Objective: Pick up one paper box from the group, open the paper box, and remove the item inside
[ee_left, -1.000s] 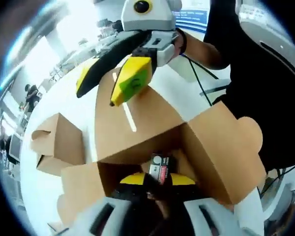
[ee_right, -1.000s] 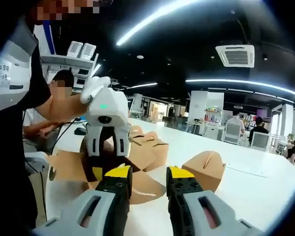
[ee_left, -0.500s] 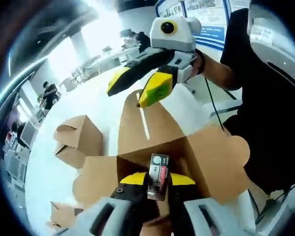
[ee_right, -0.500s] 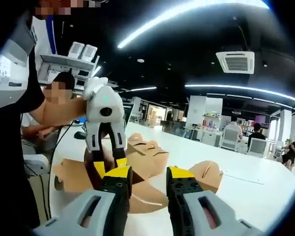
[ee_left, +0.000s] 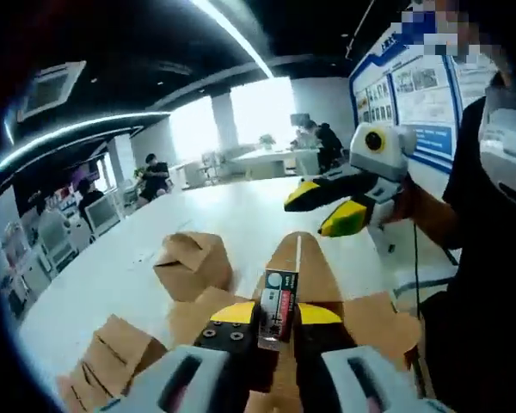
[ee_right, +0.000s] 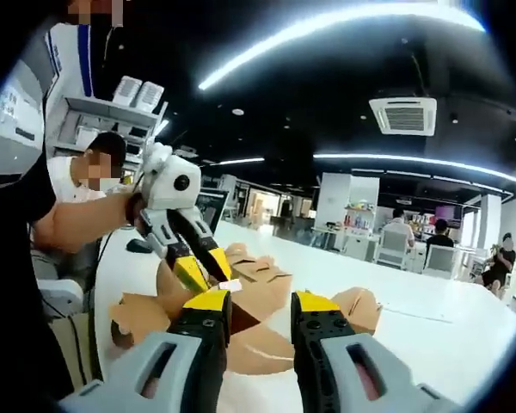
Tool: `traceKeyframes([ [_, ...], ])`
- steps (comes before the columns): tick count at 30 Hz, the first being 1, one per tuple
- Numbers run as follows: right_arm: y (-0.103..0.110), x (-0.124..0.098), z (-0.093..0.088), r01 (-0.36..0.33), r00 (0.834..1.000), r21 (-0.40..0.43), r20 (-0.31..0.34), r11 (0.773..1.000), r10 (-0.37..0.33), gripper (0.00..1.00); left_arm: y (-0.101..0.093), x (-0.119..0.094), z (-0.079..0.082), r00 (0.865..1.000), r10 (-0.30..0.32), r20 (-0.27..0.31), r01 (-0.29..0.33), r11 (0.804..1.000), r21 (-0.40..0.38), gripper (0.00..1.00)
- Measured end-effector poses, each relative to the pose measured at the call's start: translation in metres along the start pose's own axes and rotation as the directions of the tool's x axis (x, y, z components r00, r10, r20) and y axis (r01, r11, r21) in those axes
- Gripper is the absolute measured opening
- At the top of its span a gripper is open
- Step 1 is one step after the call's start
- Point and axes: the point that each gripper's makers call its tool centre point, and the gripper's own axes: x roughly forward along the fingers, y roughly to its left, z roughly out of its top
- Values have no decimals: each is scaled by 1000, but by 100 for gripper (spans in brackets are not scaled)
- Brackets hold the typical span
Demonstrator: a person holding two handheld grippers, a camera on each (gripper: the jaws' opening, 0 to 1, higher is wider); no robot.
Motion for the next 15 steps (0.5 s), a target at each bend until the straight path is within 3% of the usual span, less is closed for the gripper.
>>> traceKeyframes([
  [4, 6, -3, 0, -1, 999, 36, 36, 999, 0, 29, 16, -8, -6, 993, 103, 65, -98, 992, -80, 18],
  [8, 5, -4, -8, 21, 999, 77, 46, 997, -25, 29, 15, -18, -1, 971, 178, 160, -152, 975, -163, 18],
  [13, 4, -5, -15, 31, 997, 143, 59, 989, -39, 29, 13, -27, 4, 918, 306, 251, -255, 942, -219, 18],
  [14, 4, -5, -16, 30, 998, 156, 57, 987, -39, 29, 13, -29, 5, 902, 340, 265, -283, 931, -231, 18],
  [15, 4, -5, -16, 30, 998, 158, 56, 987, -39, 29, 13, -30, 5, 898, 349, 267, -291, 928, -233, 18],
])
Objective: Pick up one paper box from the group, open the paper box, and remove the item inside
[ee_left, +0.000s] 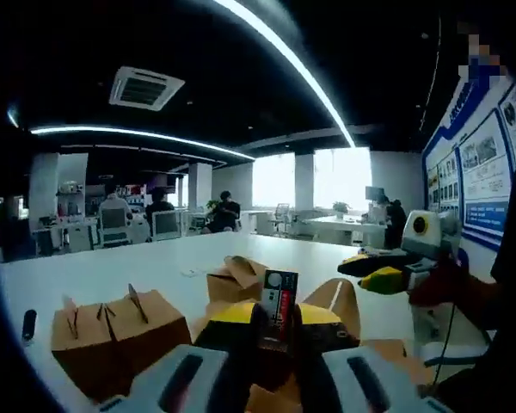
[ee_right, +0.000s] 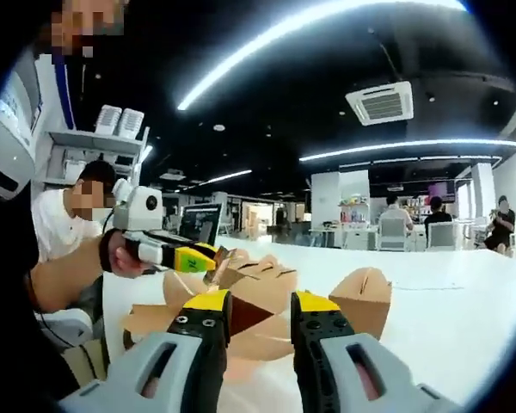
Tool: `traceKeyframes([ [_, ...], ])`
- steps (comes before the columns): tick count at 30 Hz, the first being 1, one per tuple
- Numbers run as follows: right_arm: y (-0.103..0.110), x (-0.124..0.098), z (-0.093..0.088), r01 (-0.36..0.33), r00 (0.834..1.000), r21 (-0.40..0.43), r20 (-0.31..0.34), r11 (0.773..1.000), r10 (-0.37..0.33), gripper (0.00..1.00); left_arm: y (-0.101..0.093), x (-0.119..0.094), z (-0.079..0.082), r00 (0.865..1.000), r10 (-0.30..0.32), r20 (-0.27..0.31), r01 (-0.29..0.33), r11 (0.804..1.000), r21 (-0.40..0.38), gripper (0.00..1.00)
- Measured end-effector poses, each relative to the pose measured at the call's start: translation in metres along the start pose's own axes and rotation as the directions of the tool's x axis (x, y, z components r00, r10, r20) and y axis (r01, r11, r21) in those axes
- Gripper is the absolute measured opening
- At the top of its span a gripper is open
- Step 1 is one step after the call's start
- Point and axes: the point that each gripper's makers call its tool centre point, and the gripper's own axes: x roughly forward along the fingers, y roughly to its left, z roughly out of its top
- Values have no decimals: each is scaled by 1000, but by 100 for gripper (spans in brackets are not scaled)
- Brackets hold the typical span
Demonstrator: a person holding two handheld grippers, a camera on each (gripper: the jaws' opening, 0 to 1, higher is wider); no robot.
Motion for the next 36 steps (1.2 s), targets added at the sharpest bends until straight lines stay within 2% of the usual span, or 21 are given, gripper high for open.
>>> traceKeyframes([
  [3, 1, -5, 2, 8, 1000, -7, 0, 1000, -8, 29, -6, -12, 7, 999, 32, 37, -31, 999, -12, 18],
  [6, 1, -9, 3, 18, 1000, 1, 17, 1000, -18, 29, -16, -20, 12, 997, 14, 71, -12, 1000, -25, 18],
  [8, 3, -10, 1, 18, 1000, 9, 16, 1000, -18, 29, -19, -24, 9, 998, 24, 65, -22, 1000, -20, 18],
  [10, 7, -10, -2, 13, 1000, 5, 7, 1000, -13, 29, -17, -31, 5, 997, 64, 51, -65, 998, 4, 18],
  [13, 15, -10, -3, -7, 1000, -2, -9, 1000, 7, 27, -11, -47, 10, 990, 112, 84, -111, 994, -13, 18],
  [16, 23, -9, 2, -32, 999, -1, -8, 999, 32, 27, -7, -62, 15, 982, 153, 109, -153, 988, -9, 18],
  [22, 26, -9, 7, -48, 999, -21, -5, 999, 48, 27, -9, -88, 22, 971, 189, 143, -193, 981, 10, 18],
  [26, 21, -12, 5, -32, 999, -20, -6, 999, 32, 27, -8, -108, 12, 971, 211, 116, -217, 975, 39, 18],
  [30, 13, -16, 4, -5, 1000, -13, -10, 1000, 5, 27, -3, -124, -3, 970, 241, 45, -244, 963, 111, 18],
  [36, 8, -18, 2, 7, 1000, -14, -19, 1000, -8, 27, -3, -122, -22, 967, 249, -59, -228, 944, 239, 18],
])
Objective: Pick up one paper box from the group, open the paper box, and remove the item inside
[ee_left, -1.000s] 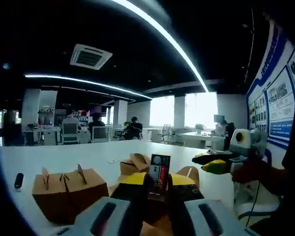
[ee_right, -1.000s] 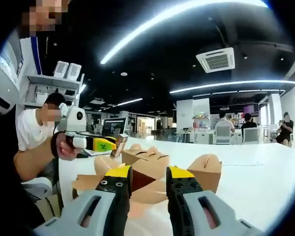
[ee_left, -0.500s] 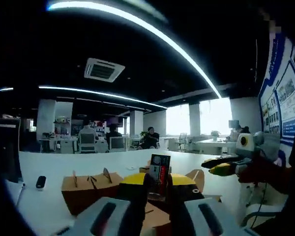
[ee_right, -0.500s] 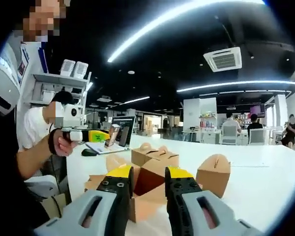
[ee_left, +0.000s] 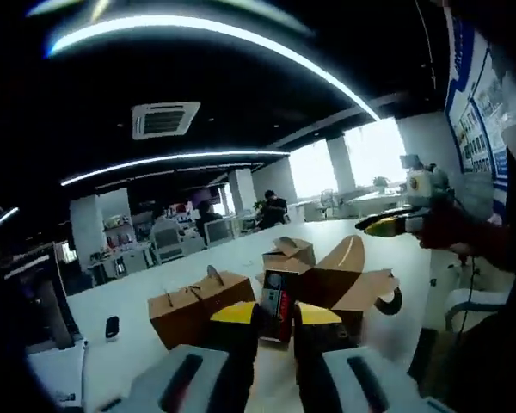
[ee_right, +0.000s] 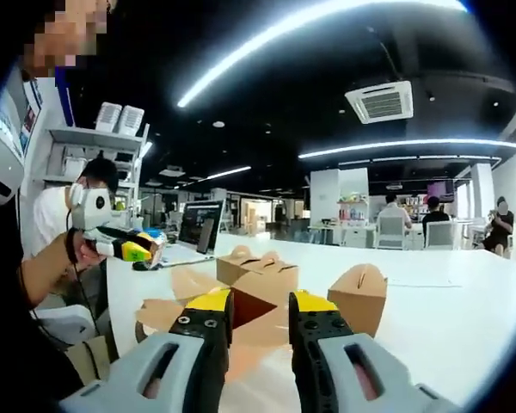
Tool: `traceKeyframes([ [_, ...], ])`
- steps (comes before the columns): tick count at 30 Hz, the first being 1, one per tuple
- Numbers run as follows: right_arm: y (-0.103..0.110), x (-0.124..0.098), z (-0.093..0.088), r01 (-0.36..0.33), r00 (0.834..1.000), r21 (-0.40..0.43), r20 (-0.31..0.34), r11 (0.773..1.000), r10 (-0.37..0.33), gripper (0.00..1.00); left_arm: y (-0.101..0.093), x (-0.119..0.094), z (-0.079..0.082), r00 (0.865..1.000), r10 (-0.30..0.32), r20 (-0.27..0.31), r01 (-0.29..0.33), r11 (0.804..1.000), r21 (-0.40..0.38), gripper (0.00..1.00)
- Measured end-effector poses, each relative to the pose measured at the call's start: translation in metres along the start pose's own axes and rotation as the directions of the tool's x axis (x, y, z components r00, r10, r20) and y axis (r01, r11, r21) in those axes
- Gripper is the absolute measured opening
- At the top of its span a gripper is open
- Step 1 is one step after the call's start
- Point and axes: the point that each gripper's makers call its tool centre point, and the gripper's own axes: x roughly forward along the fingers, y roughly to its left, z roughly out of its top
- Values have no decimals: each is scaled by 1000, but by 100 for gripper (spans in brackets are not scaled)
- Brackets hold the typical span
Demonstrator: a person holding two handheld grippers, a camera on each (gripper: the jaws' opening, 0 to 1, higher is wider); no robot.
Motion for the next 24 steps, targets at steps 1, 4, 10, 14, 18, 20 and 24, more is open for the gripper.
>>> traceKeyframes([
  [1, -1, 0, 0, 3, 1000, 2, 0, 1000, -3, 27, -3, 2, -2, 1000, -9, -8, 9, 1000, 9, 18],
  [4, -2, 0, 1, 5, 1000, 4, 0, 1000, -5, 27, -14, 6, -7, 997, -54, -51, 55, 998, 21, 18],
  [10, 0, -3, 1, -12, 1000, 24, 4, 1000, 12, 27, -30, 3, -26, 980, -101, -172, 117, 989, 86, 18],
  [14, -3, -3, 0, -6, 1000, 25, 5, 1000, 6, 27, -33, 3, -43, 967, -107, -229, 130, 988, 88, 19],
  [18, -3, -2, 0, -13, 1000, 21, 2, 1000, 13, 27, -49, 4, -54, 951, -178, -253, 197, 979, 50, 19],
  [20, -3, -2, 0, -13, 1000, 28, 6, 1000, 13, 27, -53, 7, -58, 945, -193, -264, 211, 977, 41, 19],
  [24, -4, -3, 2, -13, 1000, 29, 10, 999, 13, 27, -64, 11, -69, 921, -247, -301, 264, 964, 15, 19],
])
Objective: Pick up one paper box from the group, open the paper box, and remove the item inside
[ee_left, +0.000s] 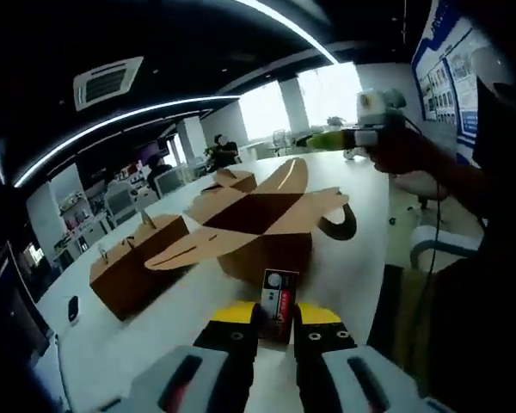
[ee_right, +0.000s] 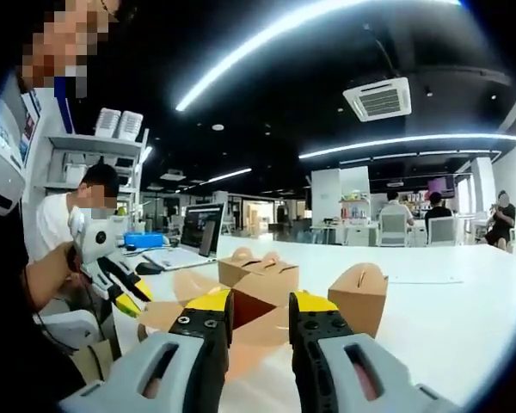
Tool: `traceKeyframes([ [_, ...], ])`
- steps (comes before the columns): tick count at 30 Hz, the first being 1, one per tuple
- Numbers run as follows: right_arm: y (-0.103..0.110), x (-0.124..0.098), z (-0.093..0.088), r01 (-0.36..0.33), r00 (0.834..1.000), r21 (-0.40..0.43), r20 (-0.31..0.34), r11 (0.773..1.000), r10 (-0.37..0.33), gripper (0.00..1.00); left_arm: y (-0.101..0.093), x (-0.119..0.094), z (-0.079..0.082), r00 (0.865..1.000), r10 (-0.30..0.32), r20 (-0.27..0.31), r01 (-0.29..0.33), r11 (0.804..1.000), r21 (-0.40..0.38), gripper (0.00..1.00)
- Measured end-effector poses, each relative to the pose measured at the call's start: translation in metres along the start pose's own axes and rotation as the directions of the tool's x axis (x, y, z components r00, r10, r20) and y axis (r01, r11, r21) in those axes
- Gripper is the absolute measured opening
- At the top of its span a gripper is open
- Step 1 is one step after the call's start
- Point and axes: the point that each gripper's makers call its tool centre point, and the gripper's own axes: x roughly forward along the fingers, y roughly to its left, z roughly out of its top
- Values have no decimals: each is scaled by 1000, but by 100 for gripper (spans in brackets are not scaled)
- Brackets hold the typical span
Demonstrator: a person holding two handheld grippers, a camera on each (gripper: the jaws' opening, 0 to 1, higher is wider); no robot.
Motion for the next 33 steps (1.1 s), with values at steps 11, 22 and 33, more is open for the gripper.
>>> traceKeyframes([
  [11, -2, -5, -2, -3, 1000, -6, -10, 1000, 3, 27, -24, 38, 1, 981, -191, -45, 192, 981, 14, 19],
  [22, -7, -9, -5, 8, 1000, -1, -16, 1000, -8, 27, -43, 60, 11, 946, -322, -34, 323, 946, 33, 19],
  [33, -8, -6, -1, 6, 1000, -9, -15, 1000, -6, 27, -50, 70, 9, 911, -412, 7, 412, 911, 0, 18],
])
